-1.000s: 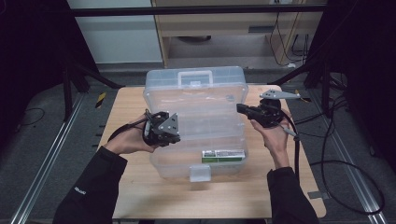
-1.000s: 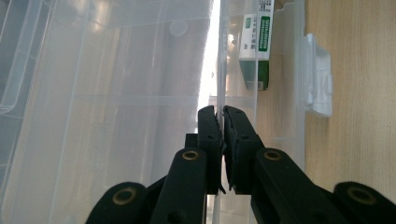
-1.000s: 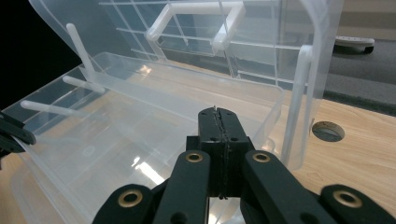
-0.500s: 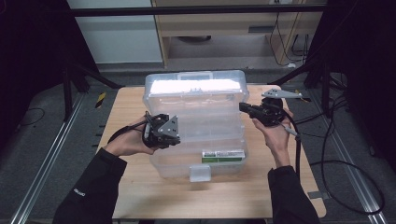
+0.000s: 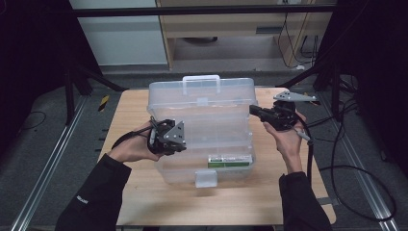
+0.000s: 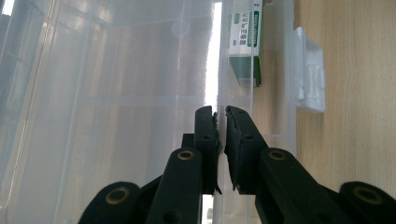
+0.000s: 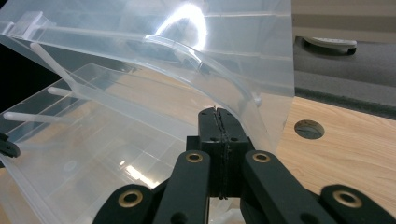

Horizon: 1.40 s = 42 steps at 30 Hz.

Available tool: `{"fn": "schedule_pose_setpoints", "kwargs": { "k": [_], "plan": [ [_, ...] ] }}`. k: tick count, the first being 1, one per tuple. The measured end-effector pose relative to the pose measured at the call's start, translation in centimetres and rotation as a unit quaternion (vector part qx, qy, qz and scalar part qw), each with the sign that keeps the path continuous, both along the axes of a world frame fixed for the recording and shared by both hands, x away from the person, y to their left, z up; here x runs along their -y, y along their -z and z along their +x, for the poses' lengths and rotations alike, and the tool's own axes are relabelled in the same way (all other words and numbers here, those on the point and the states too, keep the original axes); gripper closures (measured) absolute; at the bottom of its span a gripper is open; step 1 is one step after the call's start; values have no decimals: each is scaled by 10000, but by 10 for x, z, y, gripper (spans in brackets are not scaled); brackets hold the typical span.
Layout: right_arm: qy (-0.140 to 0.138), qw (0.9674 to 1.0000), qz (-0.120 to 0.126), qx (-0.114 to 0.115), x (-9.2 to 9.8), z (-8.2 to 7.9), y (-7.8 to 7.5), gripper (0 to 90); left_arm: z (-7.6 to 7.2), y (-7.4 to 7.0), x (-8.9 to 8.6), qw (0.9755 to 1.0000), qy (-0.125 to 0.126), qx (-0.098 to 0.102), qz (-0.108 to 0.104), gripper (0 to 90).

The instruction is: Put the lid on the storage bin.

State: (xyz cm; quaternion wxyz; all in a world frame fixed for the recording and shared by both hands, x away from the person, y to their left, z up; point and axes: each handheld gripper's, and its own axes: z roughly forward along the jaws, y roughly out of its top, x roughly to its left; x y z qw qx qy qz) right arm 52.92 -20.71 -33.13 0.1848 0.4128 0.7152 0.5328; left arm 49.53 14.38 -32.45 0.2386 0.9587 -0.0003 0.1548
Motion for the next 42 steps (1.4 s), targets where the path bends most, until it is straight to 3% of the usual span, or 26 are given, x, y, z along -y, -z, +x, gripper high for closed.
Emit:
{"fn": "schedule_pose_setpoints", "kwargs": {
  "k": [6,11,16,24,27,31,35,39,42],
  "plan": [
    [-24,10000,-26,3,1,-1,0,900,0,-2,0,9999,-89,16,-93,723],
    [-35,10000,-56,3,0,-2,0,900,2,-6,-2,9988,-265,-83,-394,623],
    [-29,10000,-73,5,0,-2,0,900,4,-8,-3,9967,-402,-153,-692,533],
    [-27,10000,-85,6,0,-2,0,900,7,-5,-5,9909,-512,-172,-1229,447],
    [-33,10000,-82,3,1,-2,0,900,8,-4,-7,9869,-554,-244,-1492,428],
    [-31,10000,-94,14,1,-2,0,900,6,-1,-9,9787,-581,-397,-1931,413],
    [-23,9999,-96,23,0,-2,0,900,3,2,-11,9736,-652,-391,-2153,407],
    [-44,9999,-92,7,1,-3,0,900,1,6,-16,9667,-865,-370,-2380,405],
    [-48,9999,-109,8,1,-3,0,900,0,8,-20,9635,-1013,-320,-2456,403]
  ]
}}
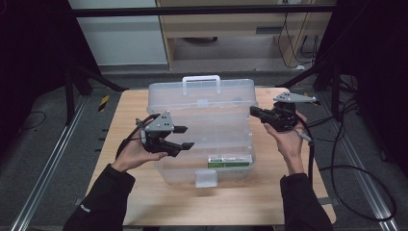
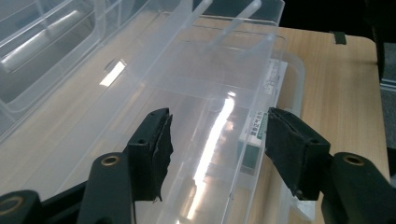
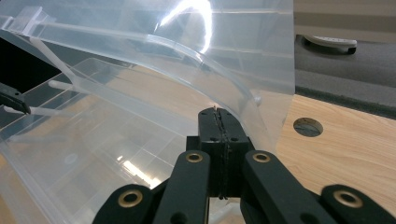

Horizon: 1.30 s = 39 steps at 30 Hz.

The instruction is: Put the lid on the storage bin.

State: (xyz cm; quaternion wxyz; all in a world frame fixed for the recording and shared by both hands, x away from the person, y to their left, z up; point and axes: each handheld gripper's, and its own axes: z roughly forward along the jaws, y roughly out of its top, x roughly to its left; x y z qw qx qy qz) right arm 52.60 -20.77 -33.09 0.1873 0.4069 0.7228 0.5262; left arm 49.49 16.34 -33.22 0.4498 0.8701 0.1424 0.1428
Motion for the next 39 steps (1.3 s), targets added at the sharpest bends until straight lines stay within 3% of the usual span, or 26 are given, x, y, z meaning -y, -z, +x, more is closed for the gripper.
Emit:
{"fn": "schedule_pose_setpoints", "kwargs": {
  "k": [6,12,17,22,31,36,39],
  "plan": [
    [6,10000,-3,-12,1,0,0,900,0,3,-10,9986,-376,10,-370,405],
    [10,10000,-3,-19,1,0,0,900,0,6,-20,9957,-721,81,-578,411],
    [10,10000,-17,-17,1,-1,0,900,0,8,-31,9908,-1128,183,-726,434],
    [5,10000,-41,-20,1,-1,0,900,-2,8,-43,9839,-1547,290,-846,468],
    [10,9999,-92,-42,1,-3,1,900,-2,8,-63,9728,-2010,252,-1121,500],
    [-3,9999,-141,-47,2,-4,1,900,-1,10,-70,9688,-2151,254,-1205,517],
    [-20,9998,-209,-61,2,-5,1,900,-1,10,-73,9650,-2288,245,-1256,539]
  ]
}}
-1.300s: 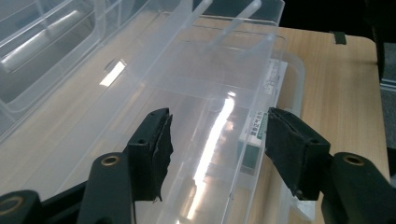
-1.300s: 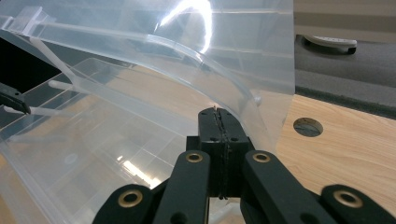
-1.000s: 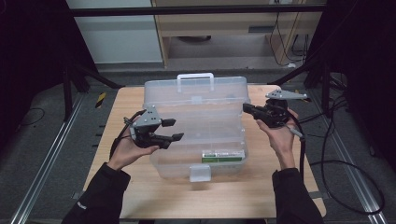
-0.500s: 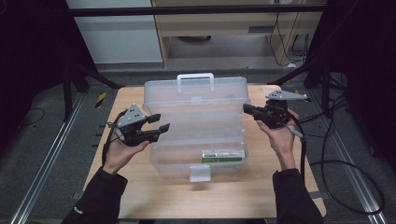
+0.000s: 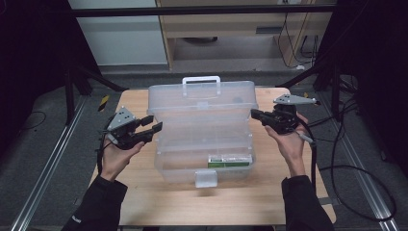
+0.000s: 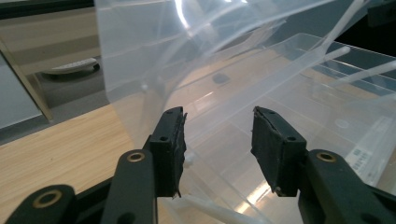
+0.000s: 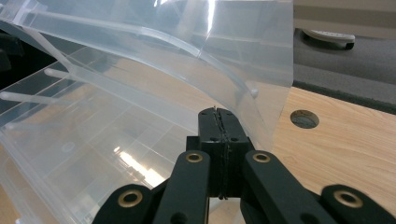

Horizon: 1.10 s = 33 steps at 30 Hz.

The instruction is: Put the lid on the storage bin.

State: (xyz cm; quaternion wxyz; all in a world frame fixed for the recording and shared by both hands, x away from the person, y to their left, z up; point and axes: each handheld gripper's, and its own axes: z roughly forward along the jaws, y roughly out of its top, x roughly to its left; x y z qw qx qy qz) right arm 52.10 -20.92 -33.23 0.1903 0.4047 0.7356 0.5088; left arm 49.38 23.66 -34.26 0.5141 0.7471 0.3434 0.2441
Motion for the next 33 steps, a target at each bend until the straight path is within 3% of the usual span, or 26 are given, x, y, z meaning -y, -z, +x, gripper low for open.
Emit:
{"fn": "schedule_pose_setpoints", "kwargs": {
  "k": [20,33],
  "plan": [
    [-73,10000,-38,-55,7,-11,8,900,-3,8,-14,9995,-167,-244,-53,757],
    [-155,9997,-159,-79,8,-23,16,900,-7,16,-21,9990,-255,-373,-6,785]
  ]
}}
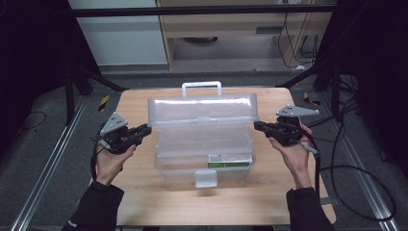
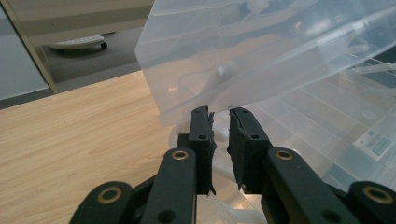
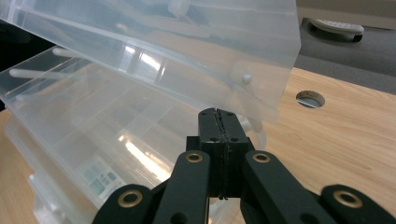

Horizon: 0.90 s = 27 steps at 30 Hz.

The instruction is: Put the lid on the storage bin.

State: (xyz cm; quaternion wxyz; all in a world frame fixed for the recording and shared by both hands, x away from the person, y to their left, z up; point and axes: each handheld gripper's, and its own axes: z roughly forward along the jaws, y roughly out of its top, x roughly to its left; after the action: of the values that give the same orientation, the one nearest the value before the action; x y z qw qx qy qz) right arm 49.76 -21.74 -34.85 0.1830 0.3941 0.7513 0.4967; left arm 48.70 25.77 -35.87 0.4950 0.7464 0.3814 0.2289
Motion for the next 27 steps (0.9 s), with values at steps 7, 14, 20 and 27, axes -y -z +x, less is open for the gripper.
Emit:
{"fn": "schedule_pose_setpoints", "kwargs": {
  "k": [7,14,20,27],
  "plan": [
    [-67,9999,-119,-4,0,-9,8,900,-4,7,3,9999,11,-41,131,777],
    [-106,9996,-267,-42,-1,-17,15,900,-9,14,2,9997,67,-130,204,771],
    [-111,9994,-326,-64,1,-24,21,900,-13,20,0,9993,68,-196,314,775],
    [-105,9987,-494,-104,0,-29,27,900,-15,30,-3,9991,59,-275,323,779]
  ]
}}
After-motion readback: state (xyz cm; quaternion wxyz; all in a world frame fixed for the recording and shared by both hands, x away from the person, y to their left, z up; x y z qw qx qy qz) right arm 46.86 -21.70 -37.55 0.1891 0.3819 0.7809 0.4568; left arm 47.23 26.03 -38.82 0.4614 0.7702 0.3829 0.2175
